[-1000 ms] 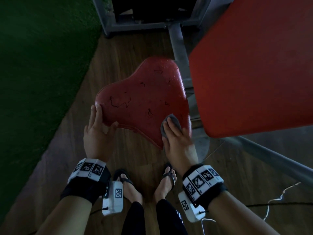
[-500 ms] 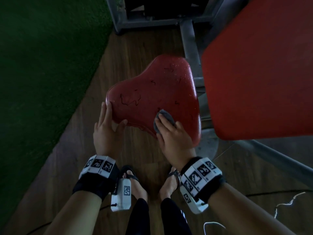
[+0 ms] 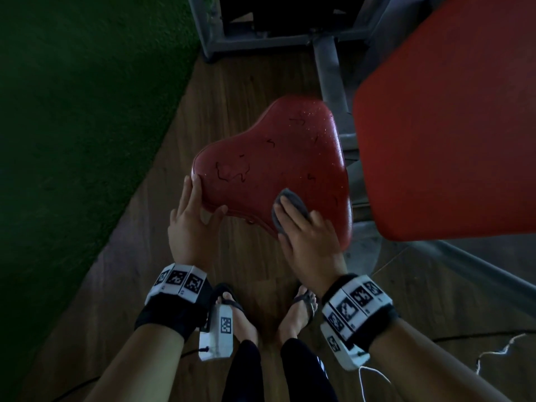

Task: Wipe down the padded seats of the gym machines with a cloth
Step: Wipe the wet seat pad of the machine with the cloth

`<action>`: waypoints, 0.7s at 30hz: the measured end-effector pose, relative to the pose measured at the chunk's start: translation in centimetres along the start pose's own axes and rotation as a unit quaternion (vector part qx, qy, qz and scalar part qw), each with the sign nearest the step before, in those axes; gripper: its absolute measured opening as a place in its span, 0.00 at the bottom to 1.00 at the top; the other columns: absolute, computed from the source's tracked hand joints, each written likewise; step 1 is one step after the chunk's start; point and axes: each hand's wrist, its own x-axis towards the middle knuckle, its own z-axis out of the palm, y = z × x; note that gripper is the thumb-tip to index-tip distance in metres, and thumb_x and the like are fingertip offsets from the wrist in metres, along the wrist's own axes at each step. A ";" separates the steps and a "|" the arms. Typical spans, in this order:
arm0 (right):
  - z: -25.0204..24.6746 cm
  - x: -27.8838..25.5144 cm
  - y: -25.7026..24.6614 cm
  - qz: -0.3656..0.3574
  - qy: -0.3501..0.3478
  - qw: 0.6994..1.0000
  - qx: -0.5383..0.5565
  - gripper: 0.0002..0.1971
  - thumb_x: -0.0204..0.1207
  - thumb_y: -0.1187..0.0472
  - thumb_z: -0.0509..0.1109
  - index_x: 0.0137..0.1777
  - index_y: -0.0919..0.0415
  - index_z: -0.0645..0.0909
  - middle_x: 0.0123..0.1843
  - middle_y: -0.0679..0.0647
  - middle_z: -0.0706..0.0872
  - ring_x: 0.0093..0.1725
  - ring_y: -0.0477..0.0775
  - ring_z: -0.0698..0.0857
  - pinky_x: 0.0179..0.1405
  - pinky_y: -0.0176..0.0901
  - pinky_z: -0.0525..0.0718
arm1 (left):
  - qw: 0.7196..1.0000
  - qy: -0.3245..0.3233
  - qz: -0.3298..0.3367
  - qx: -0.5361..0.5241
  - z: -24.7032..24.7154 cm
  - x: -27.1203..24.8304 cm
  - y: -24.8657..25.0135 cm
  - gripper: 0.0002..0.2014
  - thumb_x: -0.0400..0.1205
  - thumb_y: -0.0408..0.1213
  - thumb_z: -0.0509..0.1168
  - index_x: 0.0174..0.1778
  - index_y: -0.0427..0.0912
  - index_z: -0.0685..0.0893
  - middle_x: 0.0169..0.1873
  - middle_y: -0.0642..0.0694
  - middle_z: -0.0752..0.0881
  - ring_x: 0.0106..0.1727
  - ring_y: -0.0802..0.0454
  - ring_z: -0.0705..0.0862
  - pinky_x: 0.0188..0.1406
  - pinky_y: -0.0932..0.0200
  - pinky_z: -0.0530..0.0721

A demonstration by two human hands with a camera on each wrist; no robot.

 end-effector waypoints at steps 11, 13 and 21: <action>0.9 7.0 -1.8 0.048 0.023 0.995 0.079 0.29 0.88 0.53 0.50 0.84 0.69 0.57 0.86 0.65 0.57 0.86 0.63 0.51 0.85 0.54 0.52 | 1.000 0.005 -0.002 -0.015 0.1 0.2 -0.1 0.38 0.80 0.50 0.70 0.85 0.55 0.60 0.84 0.55 0.61 0.75 0.37 0.72 0.68 0.42 0.74; 0.8 7.7 -2.0 0.037 0.033 0.996 0.080 0.28 0.88 0.53 0.51 0.83 0.69 0.58 0.85 0.65 0.58 0.86 0.63 0.52 0.85 0.54 0.54 | 1.000 0.011 0.001 -0.021 0.3 0.2 -0.1 0.38 0.80 0.49 0.71 0.84 0.55 0.60 0.84 0.54 0.61 0.75 0.37 0.72 0.68 0.41 0.74; 3.0 4.5 -1.4 -0.089 0.020 0.996 0.018 0.29 0.87 0.53 0.56 0.84 0.66 0.59 0.85 0.63 0.59 0.86 0.62 0.55 0.81 0.57 0.63 | 1.000 0.007 0.015 -0.013 0.2 0.2 0.0 0.38 0.81 0.51 0.69 0.85 0.52 0.59 0.84 0.51 0.61 0.79 0.43 0.69 0.77 0.37 0.68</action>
